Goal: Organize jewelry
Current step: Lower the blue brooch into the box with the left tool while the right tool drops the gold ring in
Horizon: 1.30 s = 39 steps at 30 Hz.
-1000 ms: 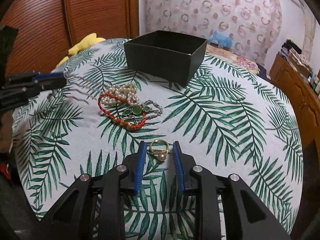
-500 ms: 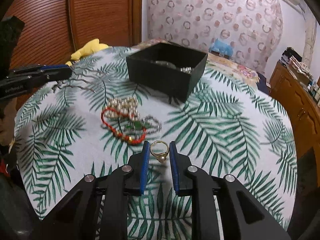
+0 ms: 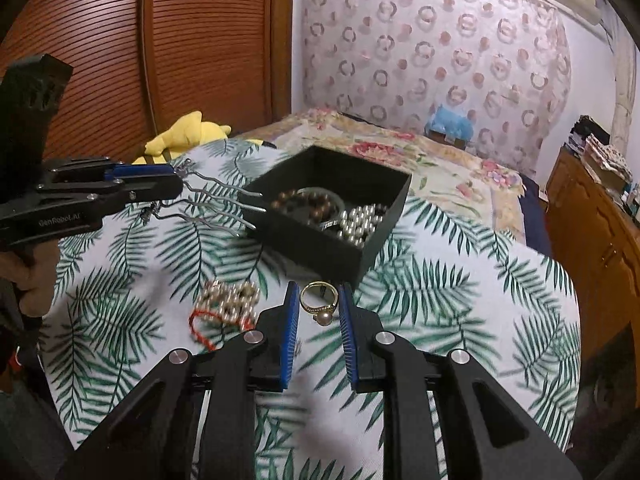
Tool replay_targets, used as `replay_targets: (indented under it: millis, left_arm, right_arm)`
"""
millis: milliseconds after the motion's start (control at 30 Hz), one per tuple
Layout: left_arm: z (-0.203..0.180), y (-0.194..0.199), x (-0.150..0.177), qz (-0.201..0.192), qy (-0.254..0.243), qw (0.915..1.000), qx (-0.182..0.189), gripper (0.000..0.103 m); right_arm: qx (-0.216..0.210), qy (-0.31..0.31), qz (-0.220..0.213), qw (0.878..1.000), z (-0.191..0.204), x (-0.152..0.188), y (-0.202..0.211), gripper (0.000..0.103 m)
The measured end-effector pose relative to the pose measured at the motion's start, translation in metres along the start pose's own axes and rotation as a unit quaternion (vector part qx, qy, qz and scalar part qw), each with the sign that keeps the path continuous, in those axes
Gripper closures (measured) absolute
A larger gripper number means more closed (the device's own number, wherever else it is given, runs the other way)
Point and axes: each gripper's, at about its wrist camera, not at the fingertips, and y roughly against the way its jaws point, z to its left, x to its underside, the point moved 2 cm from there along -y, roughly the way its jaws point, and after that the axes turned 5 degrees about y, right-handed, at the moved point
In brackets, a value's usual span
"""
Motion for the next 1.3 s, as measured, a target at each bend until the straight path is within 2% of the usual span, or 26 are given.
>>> replay_targets:
  millis: [433, 900, 1000, 1233, 1300]
  left_arm:
    - [0.006, -0.029, -0.036, 0.001, -0.005, 0.9999, -0.009, 0.079]
    - [0.007, -0.056, -0.051, 0.011, -0.009, 0.9999, -0.007, 0.079]
    - [0.006, -0.061, -0.054, 0.014, -0.011, 0.9998, -0.006, 0.079]
    - [0.000, -0.078, -0.059, 0.025, -0.020, 0.9995, 0.004, 0.079]
    - [-0.004, -0.084, -0.061, 0.028, -0.025, 0.9993, 0.005, 0.079]
  right_arm:
    - [-0.020, 0.010, -0.013, 1.000, -0.023, -0.043, -0.031, 0.081]
    - [-0.034, 0.000, -0.008, 0.999, -0.035, -0.054, -0.059, 0.080]
    - [-0.036, -0.007, -0.009, 0.999, -0.038, -0.054, -0.061, 0.074]
    - [-0.031, -0.019, -0.011, 0.999, -0.049, -0.052, -0.058, 0.072]
    - [-0.028, -0.021, -0.013, 0.999, -0.052, -0.051, -0.054, 0.069]
